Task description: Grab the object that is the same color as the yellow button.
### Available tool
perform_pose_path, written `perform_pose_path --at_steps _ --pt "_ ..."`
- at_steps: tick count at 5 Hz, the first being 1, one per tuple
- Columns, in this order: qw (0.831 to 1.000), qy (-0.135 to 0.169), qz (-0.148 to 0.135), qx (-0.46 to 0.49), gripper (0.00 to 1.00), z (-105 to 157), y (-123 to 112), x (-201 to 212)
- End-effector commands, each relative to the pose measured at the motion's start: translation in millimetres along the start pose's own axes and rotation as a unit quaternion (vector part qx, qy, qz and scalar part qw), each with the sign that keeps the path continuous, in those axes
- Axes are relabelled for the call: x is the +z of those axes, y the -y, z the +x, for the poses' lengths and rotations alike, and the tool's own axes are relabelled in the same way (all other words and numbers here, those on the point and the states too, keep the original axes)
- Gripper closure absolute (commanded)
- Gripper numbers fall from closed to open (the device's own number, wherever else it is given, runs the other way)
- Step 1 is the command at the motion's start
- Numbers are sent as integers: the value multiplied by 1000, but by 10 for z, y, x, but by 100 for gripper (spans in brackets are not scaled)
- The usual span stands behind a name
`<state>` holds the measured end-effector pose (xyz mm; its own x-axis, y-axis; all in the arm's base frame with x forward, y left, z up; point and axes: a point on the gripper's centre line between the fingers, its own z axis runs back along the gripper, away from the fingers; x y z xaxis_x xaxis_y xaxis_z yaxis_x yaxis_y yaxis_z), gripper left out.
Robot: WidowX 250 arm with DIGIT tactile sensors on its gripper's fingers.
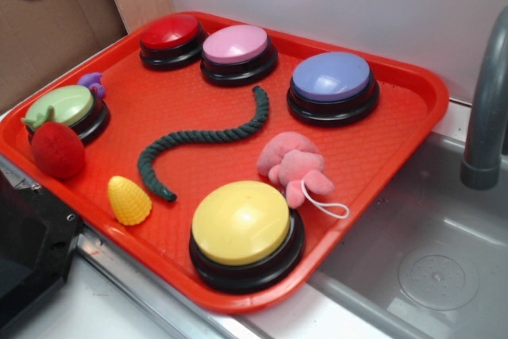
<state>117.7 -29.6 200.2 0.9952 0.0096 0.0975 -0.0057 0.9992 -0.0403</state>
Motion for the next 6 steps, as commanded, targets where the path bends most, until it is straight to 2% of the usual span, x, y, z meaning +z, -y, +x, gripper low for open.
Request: perform_pose_path --at_steps 1,4,5,6 --pt "1000 -8 -11 -6 0 7 52 -396" --pt "999 -42 -16 -20 0 -132 131 -1014" --pt "998 -53 12 -26 0 -143 199 -1234" --pt "997 -67 21 -26 0 -159 208 -1452"
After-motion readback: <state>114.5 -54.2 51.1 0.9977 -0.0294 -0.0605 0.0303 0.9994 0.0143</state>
